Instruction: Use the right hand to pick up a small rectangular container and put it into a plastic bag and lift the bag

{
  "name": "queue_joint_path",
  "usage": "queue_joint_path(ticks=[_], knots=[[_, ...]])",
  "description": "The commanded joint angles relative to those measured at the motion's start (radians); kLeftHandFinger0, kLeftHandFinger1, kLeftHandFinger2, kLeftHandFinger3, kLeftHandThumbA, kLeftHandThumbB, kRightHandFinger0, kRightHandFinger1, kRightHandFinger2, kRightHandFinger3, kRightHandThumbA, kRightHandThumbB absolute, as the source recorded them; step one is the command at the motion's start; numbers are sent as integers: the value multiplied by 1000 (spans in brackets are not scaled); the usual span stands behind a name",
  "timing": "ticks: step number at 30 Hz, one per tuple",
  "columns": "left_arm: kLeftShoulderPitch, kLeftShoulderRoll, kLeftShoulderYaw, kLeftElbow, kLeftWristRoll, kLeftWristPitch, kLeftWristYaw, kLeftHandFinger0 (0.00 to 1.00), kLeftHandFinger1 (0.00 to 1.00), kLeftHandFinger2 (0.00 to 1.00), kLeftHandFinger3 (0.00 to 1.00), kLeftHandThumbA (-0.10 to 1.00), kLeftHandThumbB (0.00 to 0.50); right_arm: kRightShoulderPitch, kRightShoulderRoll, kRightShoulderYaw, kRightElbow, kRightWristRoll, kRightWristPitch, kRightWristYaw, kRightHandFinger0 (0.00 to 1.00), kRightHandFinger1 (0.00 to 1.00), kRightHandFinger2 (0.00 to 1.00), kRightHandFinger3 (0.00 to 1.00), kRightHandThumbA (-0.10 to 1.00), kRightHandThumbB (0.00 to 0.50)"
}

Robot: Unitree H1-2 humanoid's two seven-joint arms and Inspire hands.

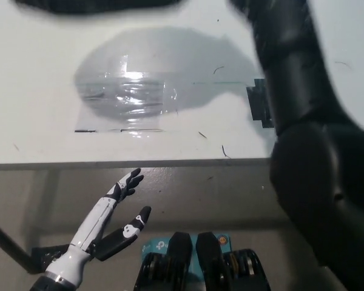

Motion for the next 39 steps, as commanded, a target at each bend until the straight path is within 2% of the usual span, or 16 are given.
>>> queue_joint_path(ticks=[1,4,7,8,13,17,19,21,22,23,24,25,27,29,30,39], knots=[[-22,12,-4,-31,-2,8,-17,1000,1000,1000,1000,593,300,35,1,31,124,-43,-183,35,0,115,603,1000,34,0],[-38,17,-7,-30,14,4,-19,1000,1000,1000,1000,635,297,69,8,51,177,-65,-219,24,0,121,630,1000,27,0],[-45,18,-13,-26,27,-10,-18,1000,1000,1000,1000,583,283,93,12,63,206,-75,-228,33,0,119,601,957,128,0],[-46,18,-15,-27,34,-13,-16,1000,1000,1000,1000,569,280,102,17,61,214,-73,-234,32,0,136,622,1000,121,0],[-49,18,-19,-25,48,-17,-12,1000,1000,1000,1000,575,282,126,27,45,238,-61,-250,43,0,200,682,1000,99,0],[-58,16,-20,-19,43,-21,-12,1000,1000,1000,1000,572,281,148,24,114,252,-134,-284,39,0,243,712,1000,13,0],[-61,18,-20,-20,43,-20,-13,1000,1000,1000,1000,571,282,154,20,243,255,-264,-311,4,0,197,752,1000,44,0],[-65,21,-18,-22,43,-18,-15,1000,1000,1000,1000,570,280,143,6,407,260,-406,-288,-31,0,126,697,995,324,10],[-67,23,-18,-23,42,-16,-17,1000,1000,1000,1000,569,279,127,-6,520,262,-505,-254,-48,123,325,864,932,494,54],[-66,22,-18,-27,40,-11,-18,1000,1000,1000,1000,568,279,98,-23,650,255,-610,-198,-25,628,957,1000,1000,695,254],[-66,23,-18,-29,39,-9,-19,1000,1000,1000,1000,568,278,82,-31,708,252,-653,-173,-2,1000,1000,1000,1000,806,361],[-66,23,-18,-30,39,-9,-20,1000,1000,1000,1000,567,277,72,-35,742,250,-674,-160,12,1000,1000,1000,1000,830,386],[-74,23,-18,-25,35,-9,-22,1000,1000,1000,1000,564,275,23,-54,865,230,-756,-136,31,1000,1000,1000,1000,883,498],[-76,22,-17,-17,32,-14,-21,1000,1000,1000,1000,561,275,-13,-71,933,204,-791,-118,65,1000,1000,1000,1000,881,500],[-75,20,-16,-14,29,-15,-20,1000,1000,1000,1000,546,272,-48,-89,979,165,-812,-84,117,1000,1000,1000,1000,774,500],[-66,23,-19,-23,34,-11,-22,1000,1000,1000,1000,556,271,-97,-155,1181,54,-892,29,196,1000,1000,1000,1000,754,500]])
